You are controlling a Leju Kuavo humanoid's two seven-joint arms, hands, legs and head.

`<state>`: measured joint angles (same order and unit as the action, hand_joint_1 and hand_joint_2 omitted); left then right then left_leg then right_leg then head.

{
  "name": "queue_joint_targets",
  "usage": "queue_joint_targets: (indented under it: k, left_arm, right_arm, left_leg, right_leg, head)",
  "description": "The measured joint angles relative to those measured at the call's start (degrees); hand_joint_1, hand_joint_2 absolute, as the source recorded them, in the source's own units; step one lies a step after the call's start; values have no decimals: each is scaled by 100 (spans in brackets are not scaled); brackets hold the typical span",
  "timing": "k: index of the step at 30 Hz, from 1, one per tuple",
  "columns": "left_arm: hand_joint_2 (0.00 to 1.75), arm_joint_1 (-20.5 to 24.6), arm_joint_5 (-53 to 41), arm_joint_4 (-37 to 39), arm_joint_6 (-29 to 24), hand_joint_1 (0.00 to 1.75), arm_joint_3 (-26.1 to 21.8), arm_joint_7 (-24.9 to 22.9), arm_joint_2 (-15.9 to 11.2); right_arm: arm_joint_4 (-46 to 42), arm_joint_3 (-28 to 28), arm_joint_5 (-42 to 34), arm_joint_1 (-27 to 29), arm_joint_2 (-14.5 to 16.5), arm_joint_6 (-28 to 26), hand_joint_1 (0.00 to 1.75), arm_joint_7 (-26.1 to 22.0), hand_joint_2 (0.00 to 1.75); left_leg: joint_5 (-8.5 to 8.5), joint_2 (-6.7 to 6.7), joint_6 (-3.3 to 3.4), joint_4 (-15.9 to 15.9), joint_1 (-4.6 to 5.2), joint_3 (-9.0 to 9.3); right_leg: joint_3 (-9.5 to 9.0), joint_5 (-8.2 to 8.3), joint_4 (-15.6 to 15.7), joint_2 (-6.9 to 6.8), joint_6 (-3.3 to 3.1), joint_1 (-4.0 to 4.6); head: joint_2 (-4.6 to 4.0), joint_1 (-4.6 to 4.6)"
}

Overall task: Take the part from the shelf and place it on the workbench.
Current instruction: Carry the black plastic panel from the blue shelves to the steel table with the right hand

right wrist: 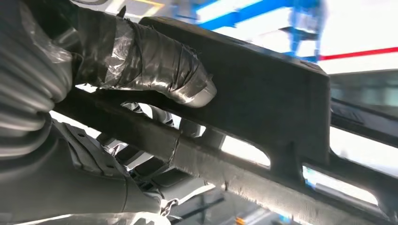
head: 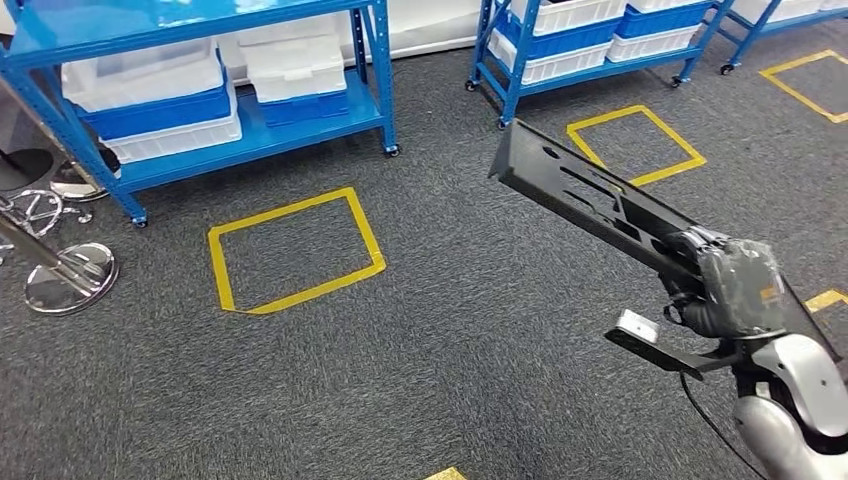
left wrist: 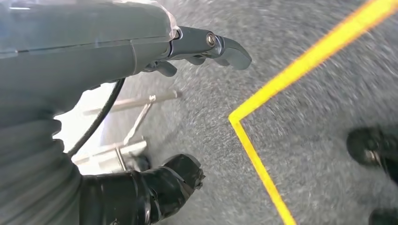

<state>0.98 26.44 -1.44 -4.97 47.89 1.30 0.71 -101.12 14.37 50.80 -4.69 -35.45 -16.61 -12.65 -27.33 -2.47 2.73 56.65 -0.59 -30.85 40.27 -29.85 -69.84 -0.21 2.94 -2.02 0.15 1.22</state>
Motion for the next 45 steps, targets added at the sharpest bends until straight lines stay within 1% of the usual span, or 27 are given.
queue_joint_targets:
  k: [2,4,6,7,9,11,12,13,14,15,18,19,21,23,25,27,28,29,30,33,35,37,39,41,43,44,45]
  left_arm:
    - [175,41,3,-89,-42,0,94,-40,32]
    - [175,87,29,-150,-61,0,156,-56,41]
    - [175,141,75,-201,-64,0,197,-59,52]
    - [175,159,103,-221,-65,0,206,-59,58]
    - [175,165,199,-243,-66,0,209,-63,67]
    - [175,127,369,-247,-24,0,187,-26,54]
    - [175,105,467,-245,27,0,166,19,32]
    - [175,83,554,-237,96,0,141,79,-3]
    - [175,67,628,-225,170,0,116,138,-43]
    - [175,59,695,-207,240,0,95,184,-86]
    - [175,42,860,-143,409,0,52,238,-248]
    - [175,46,889,-128,443,0,45,241,-294]
    - [175,68,908,-118,468,0,40,244,-341]
    - [175,73,912,-118,465,0,39,243,-361]
    - [175,35,915,-118,446,0,44,239,-363]
    - [175,-19,915,-117,413,0,59,243,-363]
    - [175,-37,914,-117,396,0,68,247,-363]
    - [175,-48,912,-116,384,0,75,253,-363]
    - [175,-54,911,-116,376,0,82,260,-362]
    - [175,-51,920,-117,355,0,122,294,-364]
    - [175,-42,936,-116,335,0,164,314,-369]
    - [175,-23,950,-116,321,0,205,324,-370]
    - [175,-26,959,-116,320,0,236,324,-369]
    - [175,-49,977,-116,327,0,265,313,-367]
    - [175,-61,1002,-116,336,0,293,295,-366]
    - [175,-62,1014,-116,341,0,306,285,-366]
    - [175,-62,1019,-116,344,0,318,278,-367]
  right_arm:
    - [-109,-389,-84,136,-106,154,175,-117,175]
    - [-161,-651,-103,160,-151,303,175,-211,175]
    - [-170,-758,-77,151,-163,404,175,-278,175]
    - [-170,-775,-54,137,-165,436,175,-304,175]
    - [-170,-773,47,39,-147,514,175,-326,175]
    - [-166,-654,276,-232,-21,673,175,-224,175]
    - [-154,-498,443,-439,107,781,175,-87,175]
    - [-131,-281,600,-669,259,878,175,101,175]
    - [-94,-10,725,-894,424,949,175,312,175]
    - [-49,268,804,-1105,574,988,175,503,175]
    - [116,1048,891,-1717,972,1020,175,895,175]
    - [170,1265,910,-1894,1081,1022,175,965,175]
    - [244,1584,929,-2119,1209,1013,175,1037,175]
    - [284,1794,955,-2236,1249,982,175,1096,175]
    - [315,1923,1023,-2334,1256,916,175,1179,175]
    - [347,2006,1117,-2390,1257,845,175,1262,175]
    - [365,2036,1156,-2394,1256,824,175,1289,175]
    - [381,2058,1182,-2393,1255,817,175,1306,175]
    - [394,2077,1214,-2393,1255,813,175,1321,175]
    - [405,2104,1446,-2389,1232,763,175,1401,175]
    - [405,2115,1673,-2362,1173,694,175,1468,175]
    - [405,2119,1817,-2301,1076,636,175,1513,175]
    - [402,2119,1858,-2242,995,597,175,1536,175]
    - [401,2118,1861,-2204,955,563,175,1552,175]
    - [402,2117,1850,-2157,940,547,175,1555,175]
    - [403,2117,1841,-2132,936,546,175,1554,175]
    - [403,2117,1833,-2114,932,547,175,1553,175]
  left_leg:
    - [-83,-158,-79,95,9,-10]
    - [-161,-284,-167,151,28,-3]
    - [-193,-411,-232,143,29,37]
    - [-224,-398,-264,167,18,54]
    - [-454,-164,-305,443,-5,-42]
    - [-863,124,-310,1151,-9,-373]
    - [-1009,180,-302,1516,-5,-556]
    - [-1053,207,-285,1748,2,-681]
    - [-976,224,-256,1764,13,-707]
    - [-800,251,-215,1556,32,-626]
    - [-215,518,-43,450,112,-157]
    - [-135,577,-9,256,133,-77]
    - [-89,540,15,174,152,-53]
    - [-7,456,41,63,118,-18]
    - [57,329,64,-40,85,10]
    - [55,191,77,-50,90,9]
    - [45,120,73,-45,88,7]
    - [31,48,66,-35,85,7]
    - [11,-24,52,-18,80,8]
    - [-95,-206,-34,75,86,17]
    - [-153,-299,-99,117,110,29]
    - [-196,-385,-150,122,106,51]
    - [-358,-232,-199,298,73,3]
    - [-720,68,-232,924,40,-271]
    - [-990,189,-244,1656,34,-634]
    - [-972,204,-241,1799,34,-722]
    - [-844,215,-232,1722,34,-711]
  right_leg:
    - [-392,280,720,-222,39,-29]
    - [-552,355,1008,-315,-27,-4]
    - [-533,370,984,-184,-136,21]
    - [-524,386,996,-123,-180,17]
    - [-501,423,1024,-13,-269,3]
    - [-458,454,1031,110,-333,21]
    - [-433,469,1030,192,-358,42]
    - [-413,484,1029,285,-379,68]
    - [-400,496,1026,376,-395,93]
    - [-396,504,1022,462,-404,114]
    - [-385,520,996,644,-390,141]
    - [-371,531,993,680,-372,133]
    - [-349,567,1020,734,-313,115]
    - [-318,533,977,596,-272,132]
    - [-127,264,572,284,-241,154]
    - [210,-87,-134,105,-190,134]
    - [329,-164,-390,75,-165,113]
    - [362,-141,-465,53,-142,93]
    - [277,-15,-311,20,-125,76]
    - [-298,426,754,-285,-136,97]
    - [-419,462,1008,-352,-202,145]
    - [-412,478,1016,-205,-268,145]
    - [-423,499,1048,-78,-337,121]
    - [-426,512,1064,49,-391,111]
    - [-422,513,1060,197,-408,121]
    - [-422,512,1055,273,-408,126]
    - [-423,512,1046,350,-407,127]
  head:
    - [0,-1]
    - [0,5]
    - [0,13]
    - [0,14]
    - [0,15]
    - [0,15]
    - [0,16]
    - [0,15]
    - [0,15]
    - [0,15]
    - [0,14]
    - [0,14]
    - [0,16]
    - [0,12]
    - [0,6]
    - [0,4]
    - [0,2]
    - [0,2]
    - [0,2]
    - [0,2]
    - [0,4]
    - [0,5]
    - [0,6]
    - [0,6]
    - [0,6]
    - [0,7]
    - [0,7]
